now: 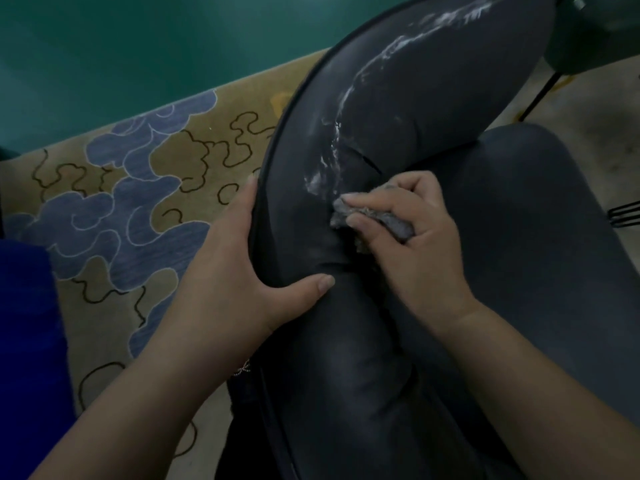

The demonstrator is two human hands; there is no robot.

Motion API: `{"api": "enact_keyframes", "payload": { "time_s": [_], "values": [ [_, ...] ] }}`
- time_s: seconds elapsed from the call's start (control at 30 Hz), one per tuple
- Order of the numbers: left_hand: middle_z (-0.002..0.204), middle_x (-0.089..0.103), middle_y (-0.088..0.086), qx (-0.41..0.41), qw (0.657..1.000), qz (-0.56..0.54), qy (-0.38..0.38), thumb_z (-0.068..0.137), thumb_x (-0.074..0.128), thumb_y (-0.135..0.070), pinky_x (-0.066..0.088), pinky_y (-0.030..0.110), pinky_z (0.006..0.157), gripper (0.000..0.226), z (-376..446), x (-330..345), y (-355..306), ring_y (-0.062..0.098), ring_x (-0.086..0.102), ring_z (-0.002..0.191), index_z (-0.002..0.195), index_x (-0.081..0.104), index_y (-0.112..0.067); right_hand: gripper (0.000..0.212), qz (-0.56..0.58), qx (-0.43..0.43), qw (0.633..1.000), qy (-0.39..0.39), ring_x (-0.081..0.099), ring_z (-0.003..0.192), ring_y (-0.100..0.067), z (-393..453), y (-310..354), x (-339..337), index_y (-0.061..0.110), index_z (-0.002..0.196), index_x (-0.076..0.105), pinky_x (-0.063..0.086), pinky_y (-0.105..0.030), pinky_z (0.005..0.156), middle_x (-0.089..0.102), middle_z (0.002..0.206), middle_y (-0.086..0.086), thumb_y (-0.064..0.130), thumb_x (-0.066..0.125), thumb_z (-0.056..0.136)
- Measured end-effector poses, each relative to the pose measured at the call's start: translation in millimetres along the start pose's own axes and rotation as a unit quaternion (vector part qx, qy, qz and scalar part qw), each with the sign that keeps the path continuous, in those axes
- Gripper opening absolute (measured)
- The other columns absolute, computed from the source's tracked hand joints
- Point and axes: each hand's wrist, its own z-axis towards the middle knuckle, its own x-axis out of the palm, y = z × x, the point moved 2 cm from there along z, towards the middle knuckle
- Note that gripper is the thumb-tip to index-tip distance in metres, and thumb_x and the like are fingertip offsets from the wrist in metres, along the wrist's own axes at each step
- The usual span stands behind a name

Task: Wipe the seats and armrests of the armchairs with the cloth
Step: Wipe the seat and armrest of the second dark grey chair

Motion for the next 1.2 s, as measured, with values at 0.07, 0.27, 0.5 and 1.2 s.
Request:
{"api": "enact_keyframes", "payload": {
  "time_s": [0.07, 0.27, 0.5, 1.2],
  "values": [
    [0.148, 0.035, -0.022, 0.019, 1.0, 0.008, 0.003, 0.048, 0.075, -0.062, 0.038, 0.024, 0.1, 0.123, 13.5, -2.5, -0.4, 0.0, 0.041, 0.129, 0.151, 0.011, -0.044, 0.018, -0.011, -0.051, 0.999, 0.011, 0.053, 0.096, -0.02, 15.5, 14.0, 19.5, 0.022, 0.098, 0.073, 0.046, -0.026, 0.089, 0.046, 0.099, -0.006, 0.022, 0.074, 0.08],
    [0.144, 0.035, -0.026, 0.06, 0.997, 0.004, 0.051, 0.044, 0.074, -0.069, 0.044, 0.029, 0.102, 0.125, 51.0, -14.7, 0.0, 0.0, 0.045, 0.125, 0.151, 0.013, -0.045, 0.016, -0.106, -0.035, 0.994, 0.002, 0.051, 0.1, -0.029, 71.8, 21.3, 33.5, 0.019, 0.098, 0.074, 0.046, -0.038, 0.092, 0.044, 0.098, -0.006, 0.02, 0.073, 0.082],
    [0.139, 0.041, -0.03, 0.114, 0.984, -0.006, 0.135, 0.047, 0.078, -0.063, 0.047, 0.025, 0.099, 0.118, 76.5, -28.7, 1.4, -0.004, 0.047, 0.123, 0.147, 0.017, -0.05, 0.016, -0.098, 0.02, 0.994, -0.035, 0.052, 0.09, -0.009, 17.8, 25.1, 34.1, 0.028, 0.096, 0.07, 0.042, -0.015, 0.082, 0.046, 0.094, 0.001, 0.03, 0.072, 0.081],
    [0.15, 0.033, -0.019, 0.136, 0.969, 0.001, 0.207, 0.047, 0.078, -0.063, 0.044, 0.039, 0.104, 0.126, 117.8, -34.2, -3.3, 0.007, 0.04, 0.134, 0.151, 0.009, -0.045, 0.019, -0.093, 0.094, 0.978, -0.161, 0.053, 0.094, -0.007, 66.5, 4.2, 30.0, 0.025, 0.097, 0.071, 0.042, -0.015, 0.088, 0.052, 0.1, -0.01, 0.017, 0.074, 0.081]
  ]
}}
